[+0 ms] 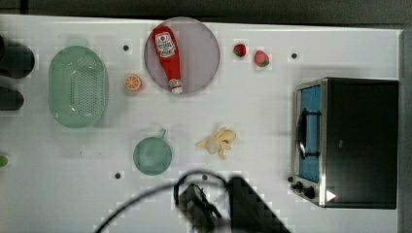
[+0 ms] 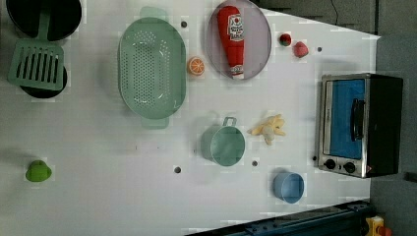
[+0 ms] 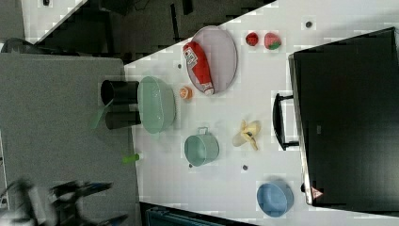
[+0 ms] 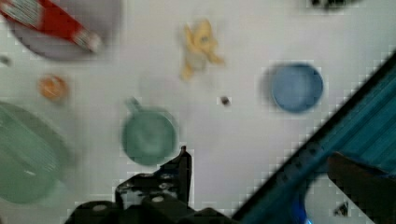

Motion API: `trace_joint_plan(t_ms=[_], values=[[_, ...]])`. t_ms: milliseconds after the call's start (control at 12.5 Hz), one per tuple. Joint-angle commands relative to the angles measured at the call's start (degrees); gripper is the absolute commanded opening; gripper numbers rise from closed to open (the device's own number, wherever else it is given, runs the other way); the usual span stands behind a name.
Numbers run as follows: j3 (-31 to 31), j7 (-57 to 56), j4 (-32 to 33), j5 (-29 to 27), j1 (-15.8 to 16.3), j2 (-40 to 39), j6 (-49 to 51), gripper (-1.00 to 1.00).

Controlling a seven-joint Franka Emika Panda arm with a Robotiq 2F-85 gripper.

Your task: Pick banana from table and place on oven.

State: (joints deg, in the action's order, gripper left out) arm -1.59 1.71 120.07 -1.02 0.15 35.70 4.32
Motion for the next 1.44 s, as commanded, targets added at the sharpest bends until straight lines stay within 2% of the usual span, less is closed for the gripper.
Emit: trace_joint_plan(t_ms=[80, 480, 1200, 1440], values=[[-0.45, 3.05, 1.53, 0.72, -0.76, -4.06, -3.18, 1.00], [-0.24, 3.05, 5.88, 0.72, -0.72, -13.49, -13.77, 1.00], [-1.25, 3.05, 17.96, 0.73, -0.95, -32.15, -46.19, 1.00], [-1.81, 3.05, 20.25, 0.73, -0.97, -39.38, -55.86, 1.00]])
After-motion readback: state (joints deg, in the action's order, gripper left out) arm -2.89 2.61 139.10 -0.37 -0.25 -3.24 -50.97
